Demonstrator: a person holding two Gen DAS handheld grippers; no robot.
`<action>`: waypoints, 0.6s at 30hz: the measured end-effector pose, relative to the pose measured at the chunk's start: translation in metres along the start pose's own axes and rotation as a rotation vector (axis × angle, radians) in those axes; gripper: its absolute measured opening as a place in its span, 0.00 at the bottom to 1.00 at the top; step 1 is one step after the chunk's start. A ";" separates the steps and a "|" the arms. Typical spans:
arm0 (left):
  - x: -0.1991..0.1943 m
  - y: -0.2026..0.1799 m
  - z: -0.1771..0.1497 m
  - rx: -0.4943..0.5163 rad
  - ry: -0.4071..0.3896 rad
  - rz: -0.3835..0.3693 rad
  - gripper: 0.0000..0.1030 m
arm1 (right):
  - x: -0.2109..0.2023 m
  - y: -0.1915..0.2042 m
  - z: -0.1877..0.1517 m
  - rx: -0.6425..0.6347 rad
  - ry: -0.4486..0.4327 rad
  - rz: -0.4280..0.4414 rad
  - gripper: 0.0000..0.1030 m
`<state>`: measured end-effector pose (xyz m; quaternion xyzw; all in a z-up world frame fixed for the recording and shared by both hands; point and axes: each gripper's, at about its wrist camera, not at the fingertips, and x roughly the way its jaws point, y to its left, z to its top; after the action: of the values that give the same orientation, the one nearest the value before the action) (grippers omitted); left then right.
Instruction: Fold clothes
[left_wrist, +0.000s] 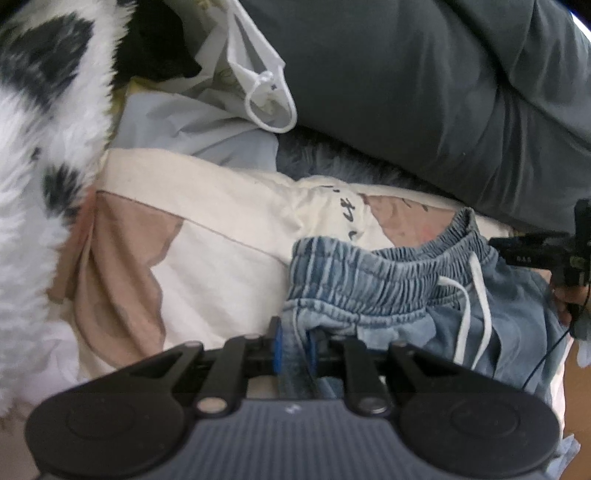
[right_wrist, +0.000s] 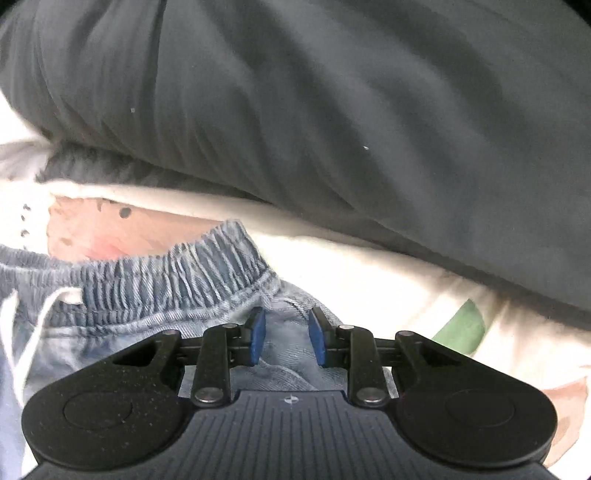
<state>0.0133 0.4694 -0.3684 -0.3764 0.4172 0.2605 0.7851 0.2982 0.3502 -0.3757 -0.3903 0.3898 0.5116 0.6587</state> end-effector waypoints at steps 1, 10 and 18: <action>0.000 0.000 0.000 -0.002 -0.001 0.001 0.15 | 0.002 0.006 0.002 -0.047 -0.006 -0.037 0.40; 0.002 -0.007 -0.001 0.017 -0.030 0.026 0.13 | 0.019 -0.011 0.004 0.007 -0.019 0.052 0.40; -0.021 -0.016 0.016 0.030 -0.110 0.010 0.12 | 0.005 -0.005 0.012 0.027 -0.088 -0.090 0.12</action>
<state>0.0215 0.4706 -0.3389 -0.3476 0.3791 0.2784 0.8112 0.3051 0.3626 -0.3748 -0.3757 0.3496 0.4928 0.7027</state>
